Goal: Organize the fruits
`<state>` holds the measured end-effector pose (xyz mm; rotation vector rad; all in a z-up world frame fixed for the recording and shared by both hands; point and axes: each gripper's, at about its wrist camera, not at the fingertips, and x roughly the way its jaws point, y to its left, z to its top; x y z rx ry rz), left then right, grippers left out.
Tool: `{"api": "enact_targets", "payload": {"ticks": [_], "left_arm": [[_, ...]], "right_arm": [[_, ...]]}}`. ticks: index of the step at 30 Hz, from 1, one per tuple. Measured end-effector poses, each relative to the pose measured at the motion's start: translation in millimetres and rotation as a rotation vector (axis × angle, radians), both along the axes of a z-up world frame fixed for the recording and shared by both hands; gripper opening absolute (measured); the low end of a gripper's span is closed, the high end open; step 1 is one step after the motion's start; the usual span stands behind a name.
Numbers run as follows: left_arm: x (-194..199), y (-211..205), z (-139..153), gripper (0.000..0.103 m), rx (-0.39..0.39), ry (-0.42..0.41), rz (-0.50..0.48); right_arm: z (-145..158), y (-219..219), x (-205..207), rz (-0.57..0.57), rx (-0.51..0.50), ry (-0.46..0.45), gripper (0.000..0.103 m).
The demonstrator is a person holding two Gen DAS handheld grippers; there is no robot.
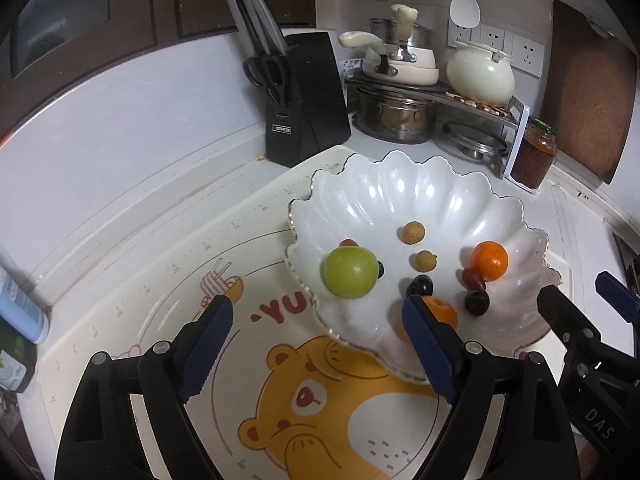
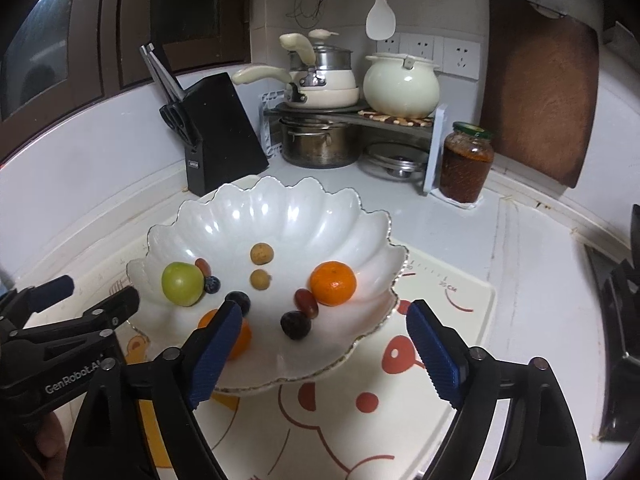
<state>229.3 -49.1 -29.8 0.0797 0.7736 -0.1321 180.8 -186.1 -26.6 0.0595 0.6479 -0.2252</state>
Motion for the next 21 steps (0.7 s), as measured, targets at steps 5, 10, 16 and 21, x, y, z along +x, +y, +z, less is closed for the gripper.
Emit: {"api": "enact_targets", "payload": {"ticks": [5,10,16,21], "left_arm": [[-21,9,7,0.091,-0.006,-0.020,0.012],[-42,17,12,0.091,-0.004,-0.037,0.022],[-70,26,15,0.091,-0.009,-0.057,0.033],[-92,28,18,0.091,-0.020,-0.068,0.032]], "right_arm": [[6,5,-16,-0.008,-0.006,-0.011,0.086],[11,14,-35,-0.009,-0.017,-0.028,0.086],[12,21,-59,0.000,-0.028,-0.045,0.086],[17,25,-82,0.007,-0.032,-0.068,0.086]]}}
